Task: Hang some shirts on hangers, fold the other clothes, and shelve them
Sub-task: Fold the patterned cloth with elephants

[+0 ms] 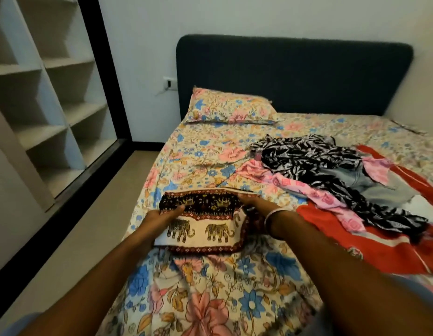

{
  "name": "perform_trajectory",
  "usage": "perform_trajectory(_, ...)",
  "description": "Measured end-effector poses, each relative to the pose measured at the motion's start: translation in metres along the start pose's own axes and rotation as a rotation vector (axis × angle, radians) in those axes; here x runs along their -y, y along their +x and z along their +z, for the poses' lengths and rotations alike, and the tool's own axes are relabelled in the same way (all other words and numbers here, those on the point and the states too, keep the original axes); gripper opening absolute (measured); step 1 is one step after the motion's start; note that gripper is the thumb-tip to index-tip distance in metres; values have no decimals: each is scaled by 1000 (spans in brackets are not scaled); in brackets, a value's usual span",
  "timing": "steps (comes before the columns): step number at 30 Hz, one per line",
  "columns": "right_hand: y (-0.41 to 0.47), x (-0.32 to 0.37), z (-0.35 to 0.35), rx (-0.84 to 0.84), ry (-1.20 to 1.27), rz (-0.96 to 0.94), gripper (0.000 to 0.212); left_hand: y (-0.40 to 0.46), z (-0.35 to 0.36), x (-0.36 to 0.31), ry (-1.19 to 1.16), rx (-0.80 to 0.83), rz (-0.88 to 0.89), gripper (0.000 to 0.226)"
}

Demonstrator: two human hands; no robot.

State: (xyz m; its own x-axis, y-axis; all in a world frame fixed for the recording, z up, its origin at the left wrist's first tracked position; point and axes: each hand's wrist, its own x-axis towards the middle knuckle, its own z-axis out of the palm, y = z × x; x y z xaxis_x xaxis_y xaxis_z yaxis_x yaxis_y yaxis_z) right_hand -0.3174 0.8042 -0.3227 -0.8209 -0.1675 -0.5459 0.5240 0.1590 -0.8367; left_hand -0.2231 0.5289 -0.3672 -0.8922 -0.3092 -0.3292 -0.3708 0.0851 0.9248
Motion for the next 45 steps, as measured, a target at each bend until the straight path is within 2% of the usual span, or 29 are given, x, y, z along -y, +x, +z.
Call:
perform_trajectory(2, 8, -1, 8, 8, -3, -1, 42, 7, 10, -5, -34, 49, 12, 57)
perform_trajectory(5, 21, -2, 11, -118, -21, -28, 37, 18, 22, -10, -61, 63, 30, 43)
perform_trajectory(9, 28, 6, 4, -126, 182, 20, 8, 26, 14, -14, -216, 124, -124, 47)
perform_trajectory(11, 32, 8, 5, -96, 195, 31, 14, 32, 9, -11, -273, 132, -169, 44)
perform_trajectory(13, 32, 11, 4, -76, 199, 6, 16, 28, 13, -15, -321, 103, -152, 27)
perform_trajectory(14, 37, 21, 6, -55, 194, -18, 15, 32, 10, -21, -345, 67, -96, 16)
perform_trajectory(15, 39, 29, 6, -49, 201, -37, 19, 32, 9, -28, -354, 42, -56, 14)
perform_trajectory(17, 53, 56, 7, -16, 178, -98, 24, 44, 5, -53, -442, 54, -62, 21)
perform_trajectory(19, 73, 95, 7, 45, 142, -159, 18, 66, 1, -84, -507, 66, -55, 23)
perform_trajectory(23, 137, 175, 4, 2, 126, -234, 16, 145, -4, -156, -432, 32, 2, 23)
perform_trajectory(25, 182, 201, -2, -45, 93, -249, 14, 199, -8, -182, -358, 71, 26, 26)
perform_trajectory(26, 208, 211, -5, -90, 39, -243, 16, 233, -8, -184, -244, 24, 55, 31)
perform_trajectory(27, 228, 214, -9, -178, -97, -249, 26, 261, -8, -180, -33, -42, 103, 41)
perform_trajectory(28, 248, 215, -10, -300, -300, -264, 42, 283, -5, -173, 295, -165, 163, 56)
perform_trajectory(29, 268, 210, -8, -482, -565, -298, 61, 307, 3, -161, 639, -336, 278, 69)
perform_trajectory(30, 281, 201, -3, -603, -813, -412, 75, 317, 14, -153, 869, -460, 456, 75)
perform_trajectory(31, 292, 184, 9, -569, -1006, -561, 76, 327, 27, -143, 967, -454, 611, 73)
perform_trajectory(32, 299, 165, 21, -432, -1163, -654, 73, 331, 38, -133, 991, -347, 671, 67)
perform_trajectory(33, 309, 142, 31, -274, -1289, -666, 69, 338, 48, -117, 1017, -231, 654, 62)
perform_trajectory(34, 313, 119, 37, -186, -1352, -624, 67, 345, 56, -95, 1084, -146, 572, 61)
perform_trajectory(37, 325, 87, 37, -273, -1352, -617, 66, 350, 66, -59, 1215, -285, 557, 62)
perform_trajectory(41, 296, 89, 25, -257, -1368, -580, 66, 327, 72, -65, 1219, -262, 591, 62)
perform_trajectory(45, 245, 64, 13, -197, -1354, -558, 66, 276, 69, -42, 1203, -206, 558, 69)
